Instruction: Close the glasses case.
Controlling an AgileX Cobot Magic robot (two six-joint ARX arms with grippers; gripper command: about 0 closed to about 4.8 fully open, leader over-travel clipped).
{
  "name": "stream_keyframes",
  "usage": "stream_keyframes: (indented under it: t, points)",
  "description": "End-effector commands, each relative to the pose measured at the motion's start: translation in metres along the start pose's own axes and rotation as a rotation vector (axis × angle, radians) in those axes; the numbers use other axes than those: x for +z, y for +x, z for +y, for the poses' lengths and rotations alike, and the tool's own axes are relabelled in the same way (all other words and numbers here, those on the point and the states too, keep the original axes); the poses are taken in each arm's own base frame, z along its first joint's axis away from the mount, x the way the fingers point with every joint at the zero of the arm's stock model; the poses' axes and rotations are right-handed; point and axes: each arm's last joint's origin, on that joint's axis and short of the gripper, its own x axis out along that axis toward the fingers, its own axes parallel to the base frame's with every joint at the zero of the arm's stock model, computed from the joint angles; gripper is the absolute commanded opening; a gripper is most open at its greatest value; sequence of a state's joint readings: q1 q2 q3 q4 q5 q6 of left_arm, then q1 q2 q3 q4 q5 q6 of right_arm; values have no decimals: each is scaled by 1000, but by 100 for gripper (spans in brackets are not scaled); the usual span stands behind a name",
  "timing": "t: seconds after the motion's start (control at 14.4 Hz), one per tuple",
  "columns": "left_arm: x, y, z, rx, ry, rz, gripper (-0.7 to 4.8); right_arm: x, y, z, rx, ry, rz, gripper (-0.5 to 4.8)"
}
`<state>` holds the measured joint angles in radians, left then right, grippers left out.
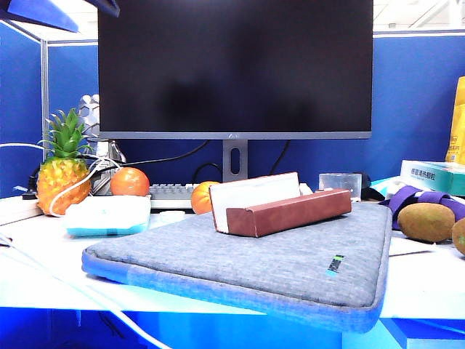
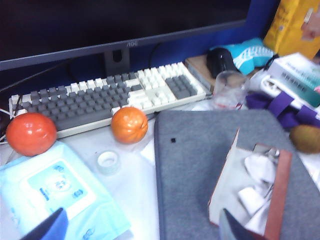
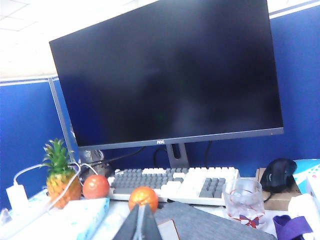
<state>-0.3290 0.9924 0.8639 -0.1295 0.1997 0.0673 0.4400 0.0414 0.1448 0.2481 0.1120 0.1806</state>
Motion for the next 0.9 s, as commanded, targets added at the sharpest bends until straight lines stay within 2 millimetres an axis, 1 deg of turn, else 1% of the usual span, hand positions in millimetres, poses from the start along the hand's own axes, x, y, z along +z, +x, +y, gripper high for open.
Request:
stream_keyframes:
  t: [0.07, 0.14, 0.21, 0.35, 0.42, 0.49, 0.56, 0.69, 0.76, 0.9]
  points:
    - [3, -1, 0, -5, 14, -15, 403, 12, 8, 7, 149, -198, 16, 250]
    - [3, -1, 0, -5, 15, -17, 403, 18, 17, 10, 147, -211, 42, 406]
    - [3, 0, 0, -5, 15, -17, 403, 24, 33, 12, 112, -211, 95, 422]
    - [2, 1, 0, -13, 14, -11, 403, 28, 74, 16, 60, -222, 216, 424]
    - [0, 5, -1, -68, 15, -1, 403, 28, 97, 18, 55, -226, 273, 448]
    - [-4, 13, -1, -114, 29, 24, 403, 28, 119, 21, 52, -229, 323, 479]
    - [-10, 23, 1, -130, 41, 61, 403, 27, 148, 24, 62, -230, 398, 479]
    - [-24, 42, 2, -188, 18, 136, 403, 29, 196, 27, 54, -256, 524, 479]
    - [-29, 48, 3, -195, -3, 165, 403, 27, 220, 28, 87, -285, 581, 479]
    - [-31, 52, 3, -216, -48, 182, 403, 18, 261, 21, 135, -259, 673, 479]
